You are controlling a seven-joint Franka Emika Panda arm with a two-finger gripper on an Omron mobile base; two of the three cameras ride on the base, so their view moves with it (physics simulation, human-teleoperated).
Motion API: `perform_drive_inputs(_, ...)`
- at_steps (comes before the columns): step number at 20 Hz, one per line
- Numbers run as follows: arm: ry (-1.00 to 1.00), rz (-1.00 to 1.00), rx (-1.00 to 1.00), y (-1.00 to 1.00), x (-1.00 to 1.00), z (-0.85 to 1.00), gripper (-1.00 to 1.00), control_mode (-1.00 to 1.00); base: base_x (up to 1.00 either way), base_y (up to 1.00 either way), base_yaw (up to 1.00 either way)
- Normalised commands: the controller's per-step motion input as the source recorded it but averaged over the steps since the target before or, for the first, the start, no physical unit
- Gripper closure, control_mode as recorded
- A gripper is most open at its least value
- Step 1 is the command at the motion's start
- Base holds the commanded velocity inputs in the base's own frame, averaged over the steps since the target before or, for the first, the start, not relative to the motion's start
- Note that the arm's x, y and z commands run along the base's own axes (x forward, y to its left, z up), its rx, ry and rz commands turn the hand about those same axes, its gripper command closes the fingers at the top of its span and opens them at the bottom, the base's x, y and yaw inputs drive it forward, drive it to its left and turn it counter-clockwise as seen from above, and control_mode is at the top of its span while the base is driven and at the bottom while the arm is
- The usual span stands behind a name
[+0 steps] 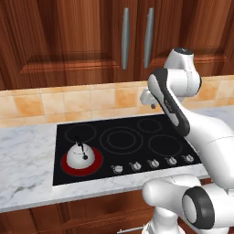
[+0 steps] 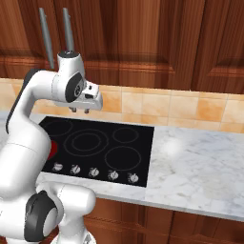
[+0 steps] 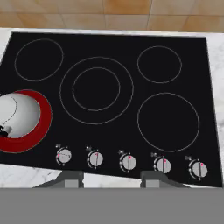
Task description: Lower the heat of the kettle.
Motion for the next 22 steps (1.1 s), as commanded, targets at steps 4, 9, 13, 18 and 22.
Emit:
perform_drive_inputs(4, -0.05, 0.0, 0.0, 0.07, -0.15, 0.0, -1.0, -1.0, 0.0, 0.0, 0.0)
perform_drive_inputs(9, -0.19, 0.11, -0.04, 0.29, -0.38, -0.23, -1.0, -1.0, 0.0, 0.0, 0.0)
perform_drive_inputs(13, -0.06, 0.13, -0.09, 0.48, -0.17, -0.34, -1.0, -1.0, 0.0, 0.0, 0.0)
perform_drive_inputs(18, 0.0, 0.18, -0.09, 0.43, -0.06, -0.55, -1.0, -1.0, 0.0, 0.0, 0.0)
perform_drive_inputs(22, 0.0, 0.33, -0.11, 0.23, -0.16, -0.66, -1.0, -1.0, 0.0, 0.0, 0.0)
